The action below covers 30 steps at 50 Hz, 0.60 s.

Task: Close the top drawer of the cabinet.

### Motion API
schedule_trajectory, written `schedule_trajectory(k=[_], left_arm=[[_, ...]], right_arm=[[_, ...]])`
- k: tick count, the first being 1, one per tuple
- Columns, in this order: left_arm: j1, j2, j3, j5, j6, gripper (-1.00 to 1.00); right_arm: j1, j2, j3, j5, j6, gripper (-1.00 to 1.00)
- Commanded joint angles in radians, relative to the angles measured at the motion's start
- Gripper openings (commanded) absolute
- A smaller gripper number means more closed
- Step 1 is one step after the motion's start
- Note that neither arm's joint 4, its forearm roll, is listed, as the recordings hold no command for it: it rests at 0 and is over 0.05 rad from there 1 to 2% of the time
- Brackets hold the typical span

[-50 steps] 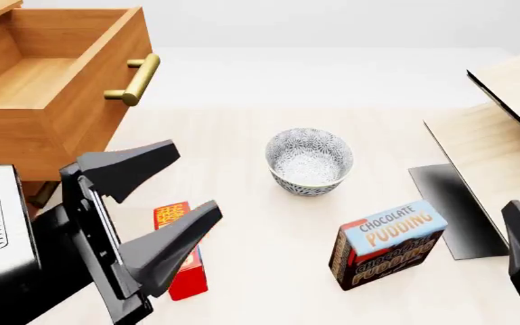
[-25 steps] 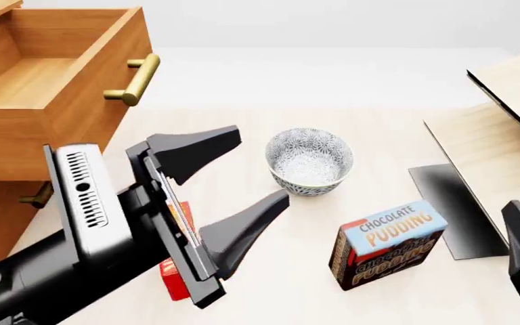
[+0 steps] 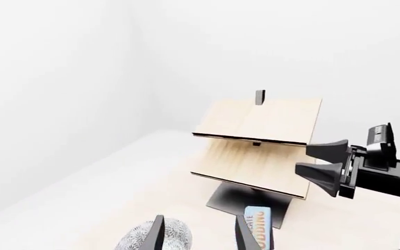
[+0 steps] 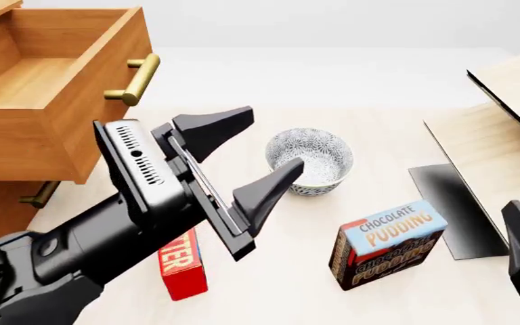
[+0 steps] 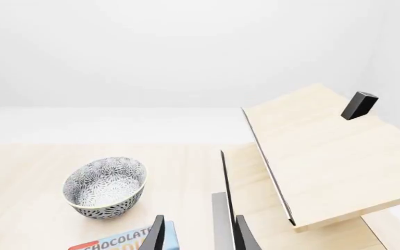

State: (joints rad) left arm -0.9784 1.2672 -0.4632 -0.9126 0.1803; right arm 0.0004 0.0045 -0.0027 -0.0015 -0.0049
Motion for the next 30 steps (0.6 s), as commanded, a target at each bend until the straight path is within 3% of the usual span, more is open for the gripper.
schedule_trajectory(k=[1,30], left_arm=[[0.029,0.022,-0.049,0.027,0.004,1.0],[0.124,0.05,-0.126,0.099,-0.031,1.0]], right_arm=[[0.0,0.0,0.0,0.0,0.0,1.0],[0.0,0.0,0.0,0.0,0.0,1.0]])
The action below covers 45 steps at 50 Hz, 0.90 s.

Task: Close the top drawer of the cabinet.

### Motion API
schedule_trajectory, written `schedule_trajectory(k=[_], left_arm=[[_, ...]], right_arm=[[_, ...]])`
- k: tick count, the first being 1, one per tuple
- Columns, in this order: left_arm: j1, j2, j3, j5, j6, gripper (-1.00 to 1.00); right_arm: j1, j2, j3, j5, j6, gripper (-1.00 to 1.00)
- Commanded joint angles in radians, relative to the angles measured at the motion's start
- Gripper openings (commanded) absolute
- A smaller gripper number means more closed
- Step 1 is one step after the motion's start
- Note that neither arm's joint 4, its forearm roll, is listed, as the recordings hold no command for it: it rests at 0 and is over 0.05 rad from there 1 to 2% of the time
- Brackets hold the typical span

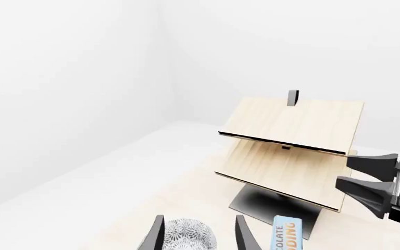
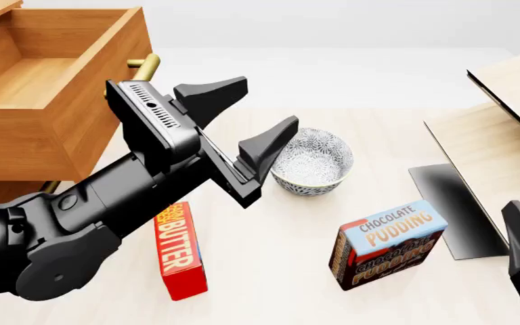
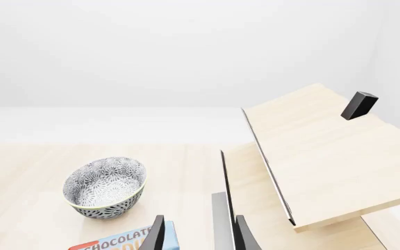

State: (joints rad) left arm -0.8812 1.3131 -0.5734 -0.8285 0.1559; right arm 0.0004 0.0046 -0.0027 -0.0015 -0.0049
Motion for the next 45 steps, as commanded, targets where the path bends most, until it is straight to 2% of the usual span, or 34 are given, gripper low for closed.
schedule_trajectory(k=[1,14,33,37,38,45], left_arm=[[0.027,0.004,-0.016,0.015,-0.007,1.0],[0.093,0.036,-0.025,0.018,-0.022,1.0],[0.129,0.026,-0.026,0.03,-0.027,1.0],[0.158,0.007,-0.018,0.038,-0.033,1.0],[0.293,-0.063,0.031,0.055,-0.096,1.0],[0.312,-0.069,0.034,0.059,-0.101,1.0]], right_arm=[[0.0,0.0,0.0,0.0,0.0,1.0],[0.0,0.0,0.0,0.0,0.0,1.0],[0.0,0.0,0.0,0.0,0.0,1.0],[0.0,0.0,0.0,0.0,0.0,1.0],[0.0,0.0,0.0,0.0,0.0,1.0],[0.0,0.0,0.0,0.0,0.0,1.0]])
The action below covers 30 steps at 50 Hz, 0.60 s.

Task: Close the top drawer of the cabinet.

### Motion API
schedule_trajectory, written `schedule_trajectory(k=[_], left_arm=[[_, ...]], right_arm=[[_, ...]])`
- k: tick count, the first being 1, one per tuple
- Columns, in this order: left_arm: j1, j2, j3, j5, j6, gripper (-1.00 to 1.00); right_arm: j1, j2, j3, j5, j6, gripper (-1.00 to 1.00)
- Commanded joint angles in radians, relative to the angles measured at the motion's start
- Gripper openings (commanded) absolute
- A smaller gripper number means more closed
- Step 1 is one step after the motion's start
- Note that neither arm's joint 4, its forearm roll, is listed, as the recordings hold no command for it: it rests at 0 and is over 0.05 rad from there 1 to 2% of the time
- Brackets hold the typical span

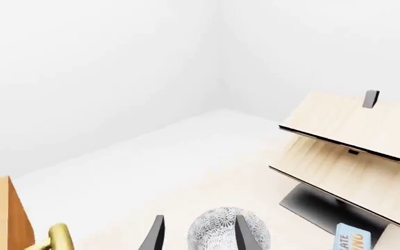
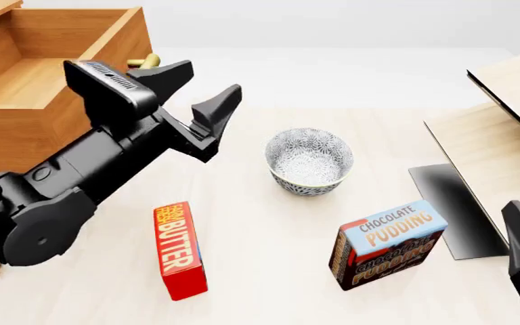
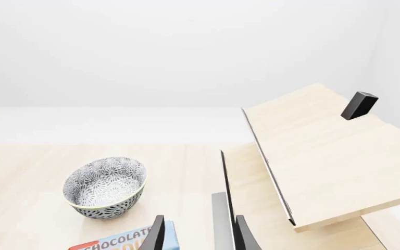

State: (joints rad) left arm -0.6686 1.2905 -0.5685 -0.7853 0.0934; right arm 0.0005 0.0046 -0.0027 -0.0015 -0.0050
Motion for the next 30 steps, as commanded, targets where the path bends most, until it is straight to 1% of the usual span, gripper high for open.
schedule_trajectory(k=[1,16,30], left_arm=[[0.103,-0.047,0.03,0.015,-0.038,1.0],[0.116,-0.034,0.022,0.012,-0.041,1.0],[0.136,-0.034,0.032,0.008,-0.042,1.0]], right_arm=[[0.0,0.0,0.0,0.0,0.0,1.0],[0.0,0.0,0.0,0.0,0.0,1.0],[0.0,0.0,0.0,0.0,0.0,1.0]])
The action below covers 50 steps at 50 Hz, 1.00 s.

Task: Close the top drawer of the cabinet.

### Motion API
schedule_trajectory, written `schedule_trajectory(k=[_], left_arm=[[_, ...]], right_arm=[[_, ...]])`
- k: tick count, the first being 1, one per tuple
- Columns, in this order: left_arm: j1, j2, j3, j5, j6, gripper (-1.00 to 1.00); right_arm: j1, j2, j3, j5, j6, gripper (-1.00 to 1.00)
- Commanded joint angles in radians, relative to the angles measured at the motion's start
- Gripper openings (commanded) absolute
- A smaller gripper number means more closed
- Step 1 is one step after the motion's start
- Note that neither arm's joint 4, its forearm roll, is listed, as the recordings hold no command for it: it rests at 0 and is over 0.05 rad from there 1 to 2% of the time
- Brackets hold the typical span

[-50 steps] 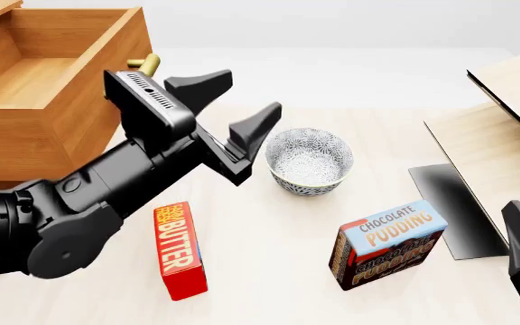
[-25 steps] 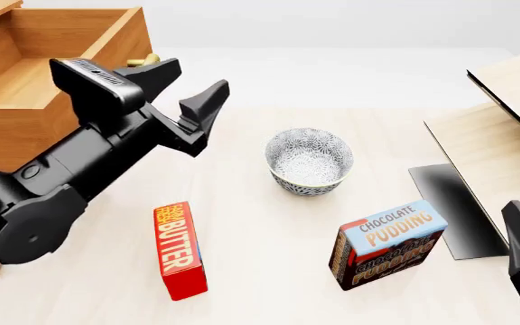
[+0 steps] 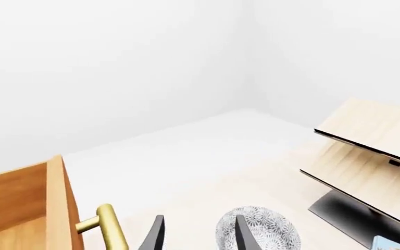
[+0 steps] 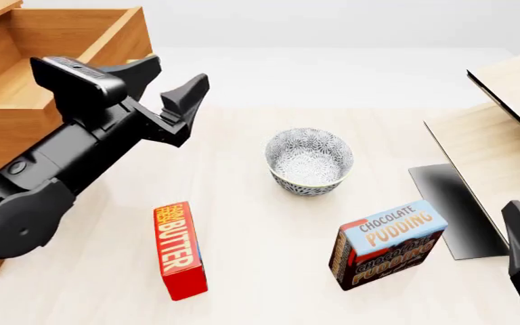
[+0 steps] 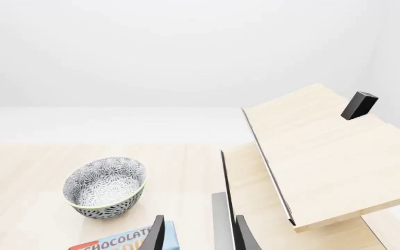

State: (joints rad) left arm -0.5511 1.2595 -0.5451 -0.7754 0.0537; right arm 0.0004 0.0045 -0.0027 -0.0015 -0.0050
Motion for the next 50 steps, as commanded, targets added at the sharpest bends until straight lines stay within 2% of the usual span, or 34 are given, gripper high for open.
schedule_trajectory(k=[1,21,50], left_arm=[[0.021,-0.003,0.011,-0.003,-0.003,1.0],[0.086,0.055,0.012,-0.022,-0.022,1.0],[0.162,0.057,0.019,-0.027,-0.018,1.0]], right_arm=[[0.0,0.0,0.0,0.0,0.0,1.0],[0.0,0.0,0.0,0.0,0.0,1.0],[0.0,0.0,0.0,0.0,0.0,1.0]])
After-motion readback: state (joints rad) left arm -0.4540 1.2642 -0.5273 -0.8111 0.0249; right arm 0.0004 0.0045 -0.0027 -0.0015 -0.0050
